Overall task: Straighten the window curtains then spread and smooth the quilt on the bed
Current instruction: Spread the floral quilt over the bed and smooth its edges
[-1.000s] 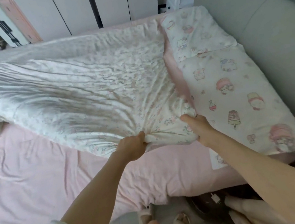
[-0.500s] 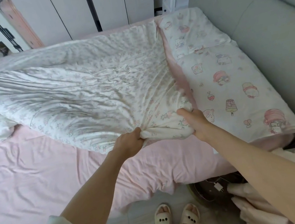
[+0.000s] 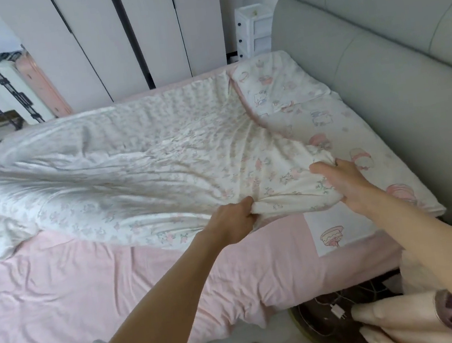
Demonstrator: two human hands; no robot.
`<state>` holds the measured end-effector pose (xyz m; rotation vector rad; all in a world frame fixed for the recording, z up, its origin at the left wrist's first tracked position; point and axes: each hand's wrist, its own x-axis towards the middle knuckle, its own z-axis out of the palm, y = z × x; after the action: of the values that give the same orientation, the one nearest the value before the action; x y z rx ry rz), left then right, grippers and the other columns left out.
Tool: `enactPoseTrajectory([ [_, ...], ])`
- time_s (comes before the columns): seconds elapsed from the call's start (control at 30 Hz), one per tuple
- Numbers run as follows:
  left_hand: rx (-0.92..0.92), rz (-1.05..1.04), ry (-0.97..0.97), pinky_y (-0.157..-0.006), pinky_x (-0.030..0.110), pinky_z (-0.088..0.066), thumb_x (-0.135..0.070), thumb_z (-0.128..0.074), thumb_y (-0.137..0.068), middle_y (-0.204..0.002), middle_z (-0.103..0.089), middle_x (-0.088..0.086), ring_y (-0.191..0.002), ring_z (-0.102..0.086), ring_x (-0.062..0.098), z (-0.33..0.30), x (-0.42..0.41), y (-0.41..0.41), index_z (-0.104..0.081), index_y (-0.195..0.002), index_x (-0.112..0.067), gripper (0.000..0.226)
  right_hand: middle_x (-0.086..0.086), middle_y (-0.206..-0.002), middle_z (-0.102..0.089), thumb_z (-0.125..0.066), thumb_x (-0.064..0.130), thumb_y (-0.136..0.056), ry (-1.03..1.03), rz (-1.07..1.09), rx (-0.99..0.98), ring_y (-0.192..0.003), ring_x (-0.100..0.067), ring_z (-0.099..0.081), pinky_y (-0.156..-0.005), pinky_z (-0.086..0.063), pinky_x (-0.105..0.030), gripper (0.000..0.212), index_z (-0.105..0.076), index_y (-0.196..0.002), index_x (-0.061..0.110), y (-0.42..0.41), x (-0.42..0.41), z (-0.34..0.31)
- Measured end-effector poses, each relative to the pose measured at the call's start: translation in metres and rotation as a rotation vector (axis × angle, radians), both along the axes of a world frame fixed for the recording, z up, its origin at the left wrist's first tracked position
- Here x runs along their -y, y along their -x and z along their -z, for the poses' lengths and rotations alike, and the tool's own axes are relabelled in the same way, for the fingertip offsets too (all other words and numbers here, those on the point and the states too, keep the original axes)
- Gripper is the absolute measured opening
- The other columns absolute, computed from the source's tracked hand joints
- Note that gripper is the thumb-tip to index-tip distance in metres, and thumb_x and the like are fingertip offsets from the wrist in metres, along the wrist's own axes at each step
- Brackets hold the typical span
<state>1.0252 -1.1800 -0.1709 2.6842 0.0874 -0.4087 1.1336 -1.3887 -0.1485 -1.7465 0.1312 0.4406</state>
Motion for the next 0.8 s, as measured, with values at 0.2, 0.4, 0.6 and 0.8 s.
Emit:
enactPoseTrajectory([
  [0.2,-0.132,0.100,0.108,-0.068,0.034,-0.036,-0.025,-0.034,-0.096,-0.098,-0.060,0.016,-0.077,-0.048,0.028,0.028,0.061,-0.025,-0.044,-0.111,-0.011,0.023,-0.003,-0.078,-0.064,-0.065,0.016,-0.077,0.043,0.130,-0.040,-0.067,-0.017,-0.061,-0.059,-0.047,-0.027,0.016,-0.063,-0.093,0.014,-0.009,0.070,0.032],
  [0.4,-0.229,-0.007,0.068,-0.067,0.031,-0.037,-0.025,-0.034,-0.096,-0.102,-0.064,0.015,-0.077,-0.052,0.025,0.081,0.053,-0.011,-0.037,-0.123,-0.018,0.028,-0.005,-0.085,-0.065,-0.063,0.018,-0.080,0.040,0.068,-0.193,-0.076,-0.021,-0.064,-0.071,-0.053,-0.035,0.006,-0.063,-0.086,0.017,0.005,0.058,0.085],
  [0.6,-0.223,0.010,0.069,-0.092,0.036,-0.042,-0.027,-0.033,-0.098,-0.132,-0.055,0.009,-0.115,-0.053,0.031,0.087,0.062,-0.020,-0.018,-0.146,-0.036,0.051,-0.001,-0.087,-0.063,-0.061,0.023,-0.083,0.129,-0.008,-0.116,-0.077,-0.016,-0.062,-0.072,-0.051,-0.032,0.007,-0.061,-0.087,0.017,-0.009,0.069,0.088],
  [0.8,-0.176,0.139,0.071,-0.098,0.040,-0.038,-0.026,-0.033,-0.098,-0.139,-0.050,0.003,-0.123,-0.048,0.028,0.098,0.107,-0.040,-0.026,-0.144,-0.034,0.048,0.004,-0.096,-0.061,-0.061,0.030,-0.085,0.267,-0.034,-0.024,-0.087,-0.014,-0.057,-0.077,-0.045,-0.029,0.016,-0.057,-0.097,0.021,-0.021,0.123,0.105],
])
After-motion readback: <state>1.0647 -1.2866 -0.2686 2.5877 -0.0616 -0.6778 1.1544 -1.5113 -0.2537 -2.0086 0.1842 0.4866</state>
